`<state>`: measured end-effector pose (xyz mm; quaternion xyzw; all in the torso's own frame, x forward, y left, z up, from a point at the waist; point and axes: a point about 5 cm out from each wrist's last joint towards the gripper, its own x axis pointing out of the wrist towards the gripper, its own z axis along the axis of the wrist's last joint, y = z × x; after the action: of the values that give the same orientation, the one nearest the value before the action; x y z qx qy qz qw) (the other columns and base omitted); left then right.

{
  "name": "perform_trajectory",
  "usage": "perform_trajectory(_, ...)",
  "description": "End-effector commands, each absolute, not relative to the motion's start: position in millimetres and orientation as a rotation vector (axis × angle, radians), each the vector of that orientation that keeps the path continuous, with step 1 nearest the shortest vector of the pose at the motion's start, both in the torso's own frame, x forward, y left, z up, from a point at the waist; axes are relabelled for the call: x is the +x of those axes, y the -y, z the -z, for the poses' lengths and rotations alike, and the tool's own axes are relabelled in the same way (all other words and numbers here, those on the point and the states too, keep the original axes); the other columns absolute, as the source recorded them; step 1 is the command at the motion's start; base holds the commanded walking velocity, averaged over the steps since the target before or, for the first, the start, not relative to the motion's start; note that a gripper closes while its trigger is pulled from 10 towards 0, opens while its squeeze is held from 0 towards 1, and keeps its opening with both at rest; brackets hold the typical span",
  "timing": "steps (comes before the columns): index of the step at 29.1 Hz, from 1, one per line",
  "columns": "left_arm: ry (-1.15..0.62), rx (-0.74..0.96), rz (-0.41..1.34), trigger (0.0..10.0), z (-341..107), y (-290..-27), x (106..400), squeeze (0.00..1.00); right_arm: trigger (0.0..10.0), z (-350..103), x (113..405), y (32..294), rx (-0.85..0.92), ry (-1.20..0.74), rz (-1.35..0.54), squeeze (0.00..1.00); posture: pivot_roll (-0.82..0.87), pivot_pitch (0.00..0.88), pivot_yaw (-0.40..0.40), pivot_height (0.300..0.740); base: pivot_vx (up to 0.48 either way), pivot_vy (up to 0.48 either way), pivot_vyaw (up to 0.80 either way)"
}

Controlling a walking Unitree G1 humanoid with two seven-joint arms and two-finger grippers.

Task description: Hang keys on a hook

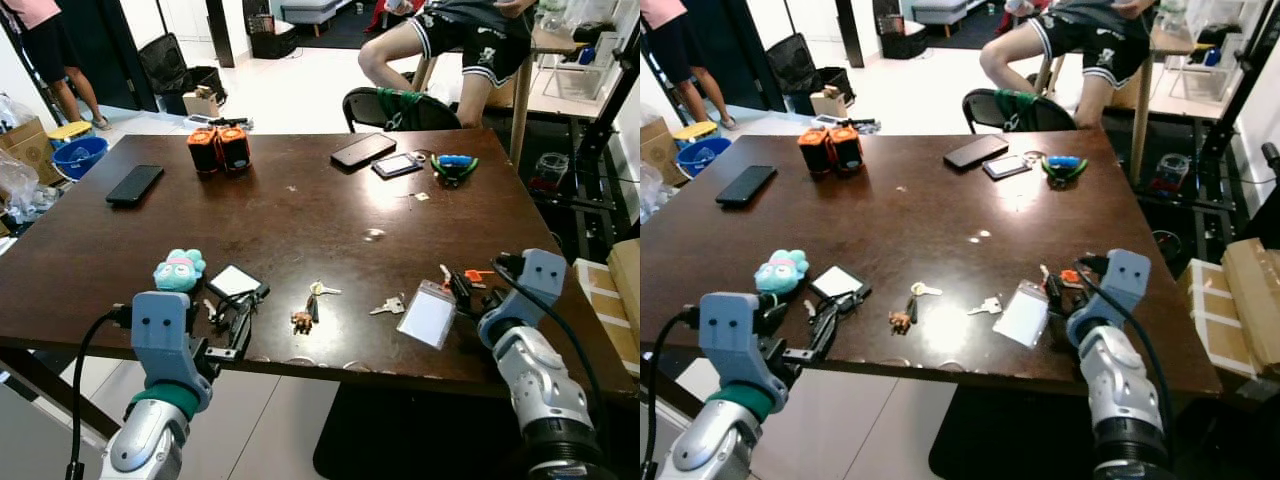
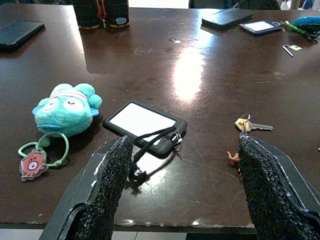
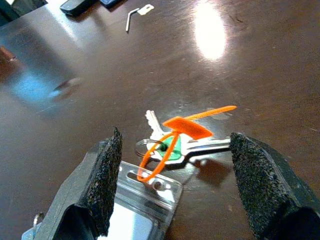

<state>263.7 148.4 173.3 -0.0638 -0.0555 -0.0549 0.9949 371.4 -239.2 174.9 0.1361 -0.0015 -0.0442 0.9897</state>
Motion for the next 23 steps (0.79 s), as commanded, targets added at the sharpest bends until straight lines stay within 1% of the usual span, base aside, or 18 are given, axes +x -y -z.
perform_trajectory(1, 0.102, -0.126, 0.100, 10.0, -172.5, -153.6, 261.3, 0.00, 10.0, -164.3, 371.8, 232.4, 0.297, -0.039, 0.070, 0.00, -0.08, 0.168, 0.217, 0.740, 0.000, 0.000, 0.00)
perform_trajectory(9, 0.108, -0.133, 0.108, 10.0, -174.1, -152.6, 260.7, 0.00, 10.0, -165.6, 374.0, 225.5, 0.297, -0.036, 0.044, 0.00, -0.08, 0.168, 0.217, 0.740, 0.000, 0.000, 0.00)
perform_trajectory(18, 0.115, -0.141, 0.117, 10.0, -175.4, -151.6, 259.9, 0.00, 10.0, -165.7, 375.2, 225.5, 0.312, -0.029, 0.057, 0.00, -0.08, 0.168, 0.217, 0.740, 0.000, 0.000, 0.00)
perform_trajectory(19, 0.117, -0.143, 0.120, 10.0, -175.8, -151.1, 259.8, 0.00, 5.1, -166.4, 376.0, 224.1, 0.318, -0.023, 0.052, 0.00, -0.08, 0.168, 0.217, 0.740, 0.000, 0.000, 0.00)
perform_trajectory(23, 0.118, -0.145, 0.121, 10.0, -176.3, -150.8, 260.1, 0.00, 5.1, -167.0, 376.8, 223.0, 0.322, -0.020, 0.047, 0.00, -0.08, 0.167, 0.216, 0.740, 0.000, 0.000, 0.00)
